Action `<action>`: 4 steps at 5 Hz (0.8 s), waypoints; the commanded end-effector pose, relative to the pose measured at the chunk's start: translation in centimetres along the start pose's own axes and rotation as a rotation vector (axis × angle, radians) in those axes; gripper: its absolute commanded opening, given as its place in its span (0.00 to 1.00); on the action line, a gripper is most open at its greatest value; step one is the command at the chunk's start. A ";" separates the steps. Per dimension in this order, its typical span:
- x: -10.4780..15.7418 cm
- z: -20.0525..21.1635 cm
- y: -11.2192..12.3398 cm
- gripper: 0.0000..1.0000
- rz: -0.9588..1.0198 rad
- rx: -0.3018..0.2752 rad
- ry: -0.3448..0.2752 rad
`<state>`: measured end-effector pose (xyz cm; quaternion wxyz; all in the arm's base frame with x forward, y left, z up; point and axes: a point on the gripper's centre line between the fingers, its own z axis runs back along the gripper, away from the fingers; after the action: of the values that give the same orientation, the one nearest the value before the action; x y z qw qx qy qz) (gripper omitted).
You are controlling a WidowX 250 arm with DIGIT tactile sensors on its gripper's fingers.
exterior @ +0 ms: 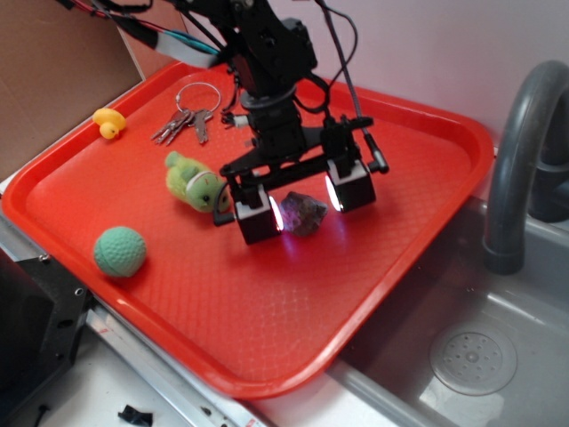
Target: Grab the rock.
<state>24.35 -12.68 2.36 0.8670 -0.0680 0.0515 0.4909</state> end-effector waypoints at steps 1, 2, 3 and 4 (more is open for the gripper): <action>0.2 0.8 -0.9 0.00 -0.004 -0.025 -0.039; 0.5 1.0 -0.7 0.00 0.002 -0.020 -0.052; 1.2 3.3 0.0 0.00 -0.036 -0.029 -0.075; 2.6 7.5 0.8 0.00 -0.266 -0.070 0.021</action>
<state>23.60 -9.23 7.64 0.9225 -0.0805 0.0670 0.3715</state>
